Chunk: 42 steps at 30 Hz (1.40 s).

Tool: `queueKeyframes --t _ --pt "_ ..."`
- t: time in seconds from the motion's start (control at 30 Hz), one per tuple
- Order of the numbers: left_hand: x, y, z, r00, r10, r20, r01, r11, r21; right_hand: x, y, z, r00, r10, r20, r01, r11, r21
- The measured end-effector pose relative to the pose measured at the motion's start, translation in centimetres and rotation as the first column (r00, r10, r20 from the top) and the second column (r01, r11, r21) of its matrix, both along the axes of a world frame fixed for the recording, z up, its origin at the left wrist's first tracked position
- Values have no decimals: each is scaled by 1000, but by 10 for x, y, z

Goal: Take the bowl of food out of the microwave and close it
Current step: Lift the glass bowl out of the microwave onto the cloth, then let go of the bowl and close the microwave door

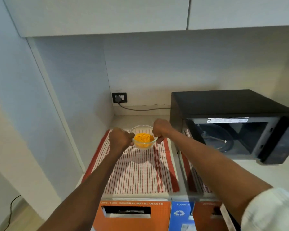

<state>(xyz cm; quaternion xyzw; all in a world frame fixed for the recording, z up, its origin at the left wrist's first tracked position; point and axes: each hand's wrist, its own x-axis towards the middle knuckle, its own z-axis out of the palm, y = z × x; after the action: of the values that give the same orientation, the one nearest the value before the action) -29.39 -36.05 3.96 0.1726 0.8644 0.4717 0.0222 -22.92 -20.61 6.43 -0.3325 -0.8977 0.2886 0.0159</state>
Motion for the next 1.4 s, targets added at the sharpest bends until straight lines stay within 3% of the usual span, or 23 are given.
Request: queueKeyframes --t 0.27,0.4,0.7,1.13,1.4 --pt "-46 17 -54 995 -82 48 84 996 -31 -37 9 -54 993 -85 76 80 995 65" --pt "-64 23 -89 987 -71 144 77 996 -34 -48 11 -88 985 -133 110 134 991 3" --pt "-94 19 -142 975 -134 177 167 968 -188 -67 4 -142 977 -180 114 190 979 -79" --pt "-113 13 -162 921 -73 383 137 980 -145 -81 -13 -163 966 -243 90 251 964 -86" --pt "-116 10 -152 929 -117 352 211 947 -243 -71 -17 -151 977 -194 88 206 966 -154"
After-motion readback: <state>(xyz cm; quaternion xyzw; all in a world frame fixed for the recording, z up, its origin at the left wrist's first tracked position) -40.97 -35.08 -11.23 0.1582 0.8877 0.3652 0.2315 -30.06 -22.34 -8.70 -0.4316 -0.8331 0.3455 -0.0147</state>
